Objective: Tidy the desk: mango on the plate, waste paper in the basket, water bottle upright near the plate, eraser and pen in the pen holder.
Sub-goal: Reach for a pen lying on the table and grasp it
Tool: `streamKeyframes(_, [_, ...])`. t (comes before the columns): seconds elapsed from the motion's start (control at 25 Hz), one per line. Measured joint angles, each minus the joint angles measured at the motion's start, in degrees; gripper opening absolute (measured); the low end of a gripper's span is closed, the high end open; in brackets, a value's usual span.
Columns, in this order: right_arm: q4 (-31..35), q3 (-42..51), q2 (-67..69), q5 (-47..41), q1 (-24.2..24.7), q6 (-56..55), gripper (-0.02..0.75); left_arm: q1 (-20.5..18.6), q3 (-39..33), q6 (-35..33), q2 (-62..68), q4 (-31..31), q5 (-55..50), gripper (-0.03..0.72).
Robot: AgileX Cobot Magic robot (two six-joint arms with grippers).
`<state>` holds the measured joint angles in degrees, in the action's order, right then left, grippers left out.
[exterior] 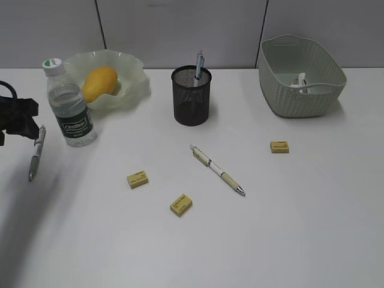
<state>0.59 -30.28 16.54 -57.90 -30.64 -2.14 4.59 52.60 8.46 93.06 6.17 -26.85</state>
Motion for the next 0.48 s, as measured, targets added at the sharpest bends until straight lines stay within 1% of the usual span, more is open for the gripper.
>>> streamKeyframes(0.32, [-0.07, 1.31, 0.00, -1.63, 0.00, -0.21, 0.500, -0.07, 5.00, 0.00, 10.64, 0.30, 1.34, 0.501])
streamKeyframes(0.48, [-0.07, 1.31, 0.00, -1.63, 0.00, -0.21, 0.500, -1.12, 7.20, 0.00, 15.20, 0.40, 1.86, 0.491])
